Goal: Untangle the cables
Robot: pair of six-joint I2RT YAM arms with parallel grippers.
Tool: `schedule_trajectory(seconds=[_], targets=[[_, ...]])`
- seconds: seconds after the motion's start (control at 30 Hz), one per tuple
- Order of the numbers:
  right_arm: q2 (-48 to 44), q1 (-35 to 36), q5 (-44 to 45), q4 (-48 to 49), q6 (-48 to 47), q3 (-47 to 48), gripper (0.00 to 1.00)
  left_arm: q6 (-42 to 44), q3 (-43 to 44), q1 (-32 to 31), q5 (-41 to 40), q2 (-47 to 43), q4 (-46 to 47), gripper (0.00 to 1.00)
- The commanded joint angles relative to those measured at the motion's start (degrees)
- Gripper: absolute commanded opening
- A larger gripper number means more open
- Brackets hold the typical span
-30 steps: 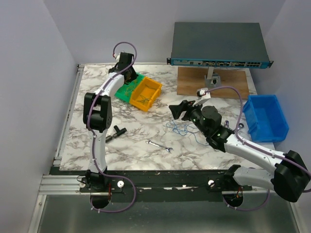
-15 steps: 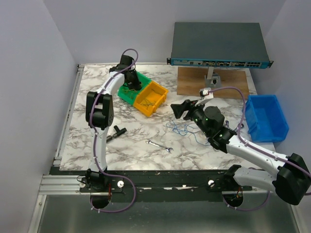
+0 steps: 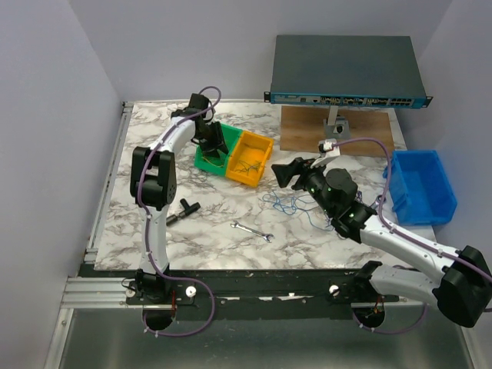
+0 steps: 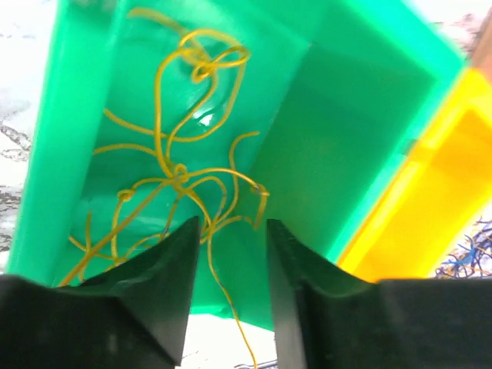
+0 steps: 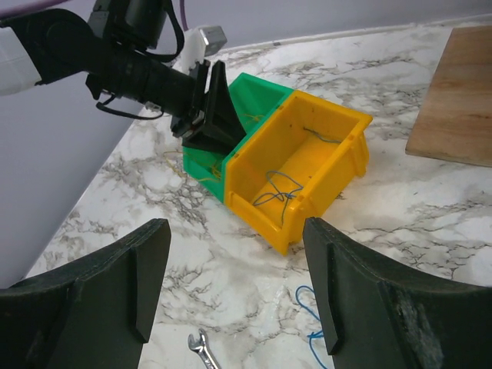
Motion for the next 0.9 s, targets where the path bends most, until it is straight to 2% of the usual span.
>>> schedule_trajectory(seconds=[0.0, 0.1, 0.23, 0.33, 0.5, 0.57, 0.73, 0.87], targets=[[-1.99, -0.30, 1.21, -2.24, 0.59, 0.11, 0.77, 2.40, 6.34, -0.47, -0.33, -2.05, -2.46, 0.47], [-2.88, -0.37, 1.46, -3.15, 0.44, 0.11, 0.77, 3.01, 9.50, -0.41, -2.49, -3.40, -3.53, 0.56], [-3.98, -0.45, 1.45, -4.02, 0.37, 0.11, 0.77, 4.28, 14.74, -0.41, -4.01, -3.26, -7.24, 0.60], [-4.12, -0.39, 1.48, -5.29, 0.41, 0.60, 0.77, 4.83, 11.73, -0.51, -6.10, -7.17, -6.86, 0.63], [-2.60, -0.47, -0.46, -9.68, 1.17, 2.38, 0.78, 5.16, -8.14, -2.31, -13.37, -21.74, 2.82, 0.80], [-2.10, -0.58, -1.37, -11.38, 1.74, 2.61, 0.79, 3.46, -17.70, -2.91, -15.27, -28.98, 8.17, 0.98], [-4.68, -0.76, -2.04, -12.01, 2.62, 0.49, 0.79, -6.12, -39.58, -3.10, -15.76, -43.22, 23.11, 0.99], [-6.12, -0.80, -1.32, -12.97, 2.40, -0.25, 0.79, -16.15, -51.31, -3.46, -15.39, -49.13, 34.60, 0.96]])
